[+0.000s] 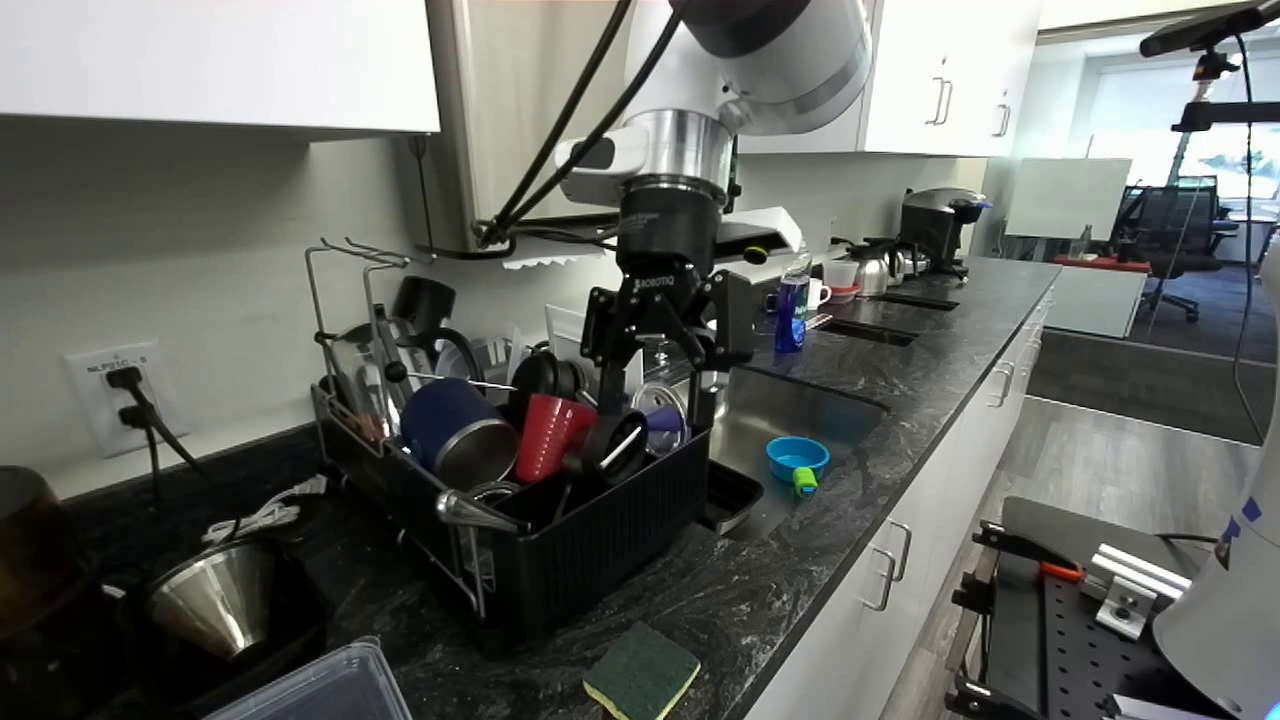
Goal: Put the knife on the dish rack in the sink
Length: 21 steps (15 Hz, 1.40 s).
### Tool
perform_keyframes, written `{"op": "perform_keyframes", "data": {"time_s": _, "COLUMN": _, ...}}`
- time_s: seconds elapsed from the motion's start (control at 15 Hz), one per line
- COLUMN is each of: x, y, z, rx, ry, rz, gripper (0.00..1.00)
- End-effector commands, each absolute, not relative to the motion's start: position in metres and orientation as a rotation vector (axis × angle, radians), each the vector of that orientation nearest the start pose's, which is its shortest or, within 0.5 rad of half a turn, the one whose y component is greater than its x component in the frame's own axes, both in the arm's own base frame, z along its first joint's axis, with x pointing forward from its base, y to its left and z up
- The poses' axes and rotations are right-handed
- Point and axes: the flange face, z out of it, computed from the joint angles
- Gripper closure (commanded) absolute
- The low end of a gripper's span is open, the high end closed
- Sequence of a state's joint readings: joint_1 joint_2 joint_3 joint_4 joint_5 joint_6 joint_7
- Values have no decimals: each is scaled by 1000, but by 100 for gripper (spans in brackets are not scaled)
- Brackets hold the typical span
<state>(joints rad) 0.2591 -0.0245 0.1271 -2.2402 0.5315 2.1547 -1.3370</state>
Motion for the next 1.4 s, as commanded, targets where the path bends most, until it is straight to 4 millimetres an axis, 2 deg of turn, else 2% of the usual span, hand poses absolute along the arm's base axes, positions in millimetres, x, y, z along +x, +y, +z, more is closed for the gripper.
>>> {"op": "perform_keyframes", "data": {"time_s": 0.0, "x": 477, "y": 231, "z": 374, "rx": -1961, "ry": -1887, "rz": -244, "gripper": 0}}
{"op": "perform_keyframes", "data": {"time_s": 0.2, "x": 483, "y": 246, "z": 375, "rx": -1856, "ry": -1998, "rz": -320, "gripper": 0}}
{"op": "perform_keyframes", "data": {"time_s": 0.47, "x": 495, "y": 251, "z": 367, "rx": -1768, "ry": -2078, "rz": -421, "gripper": 0}}
{"op": "perform_keyframes", "data": {"time_s": 0.93, "x": 520, "y": 257, "z": 346, "rx": -1725, "ry": -2095, "rz": -573, "gripper": 0}}
{"op": "perform_keyframes", "data": {"time_s": 1.33, "x": 528, "y": 270, "z": 338, "rx": -1657, "ry": -2113, "rz": -578, "gripper": 0}}
